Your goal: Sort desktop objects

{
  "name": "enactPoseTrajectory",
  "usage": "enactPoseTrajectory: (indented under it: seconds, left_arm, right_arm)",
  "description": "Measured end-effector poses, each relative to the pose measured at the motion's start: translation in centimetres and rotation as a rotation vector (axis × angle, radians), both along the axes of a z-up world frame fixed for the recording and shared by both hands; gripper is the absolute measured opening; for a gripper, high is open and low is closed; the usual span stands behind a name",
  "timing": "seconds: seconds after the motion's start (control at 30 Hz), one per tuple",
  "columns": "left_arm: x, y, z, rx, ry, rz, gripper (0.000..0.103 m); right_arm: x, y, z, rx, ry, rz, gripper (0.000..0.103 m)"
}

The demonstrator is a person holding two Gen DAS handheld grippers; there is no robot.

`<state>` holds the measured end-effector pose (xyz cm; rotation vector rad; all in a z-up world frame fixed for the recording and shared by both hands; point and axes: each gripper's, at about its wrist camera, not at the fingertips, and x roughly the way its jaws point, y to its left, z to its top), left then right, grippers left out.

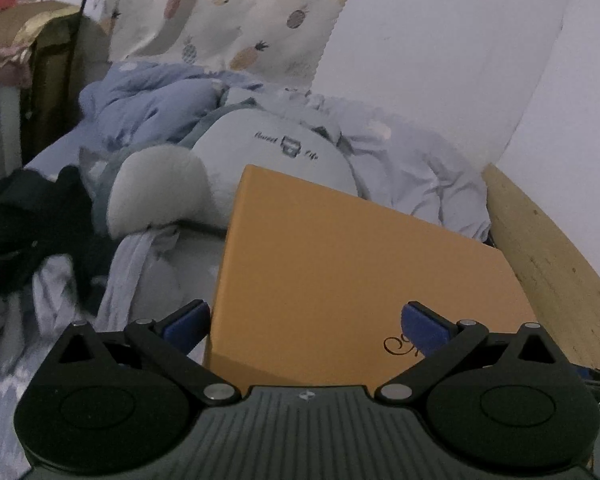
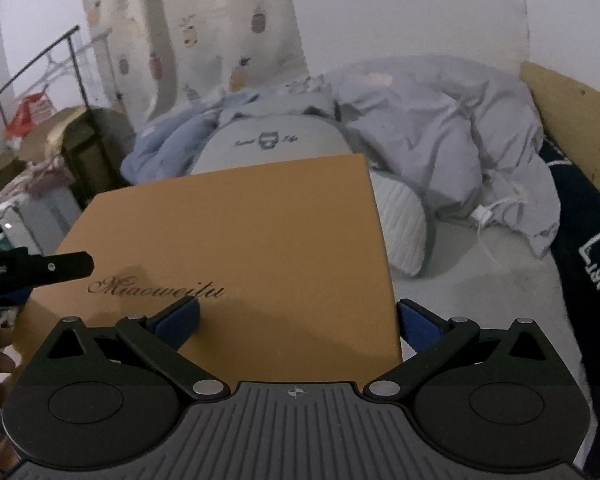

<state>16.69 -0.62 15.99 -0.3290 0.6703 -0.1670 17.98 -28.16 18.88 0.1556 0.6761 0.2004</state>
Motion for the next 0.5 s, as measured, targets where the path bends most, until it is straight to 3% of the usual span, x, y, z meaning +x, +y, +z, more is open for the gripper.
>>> enactPoseTrajectory:
  seconds: [0.23,0.5]
  left_arm:
    - [-6.5,2.0,-2.4,0.04,0.002,0.042,0.103]
    - [-8.4,4.3,-7.9,0.02,0.057,0.076,0.103]
  right_arm:
    - [-6.3,2.4,-3.1,0.022,0.023,0.045,0.103]
    - [-8.6,4.7,-9.4,0.023,0.086,0.055,0.103]
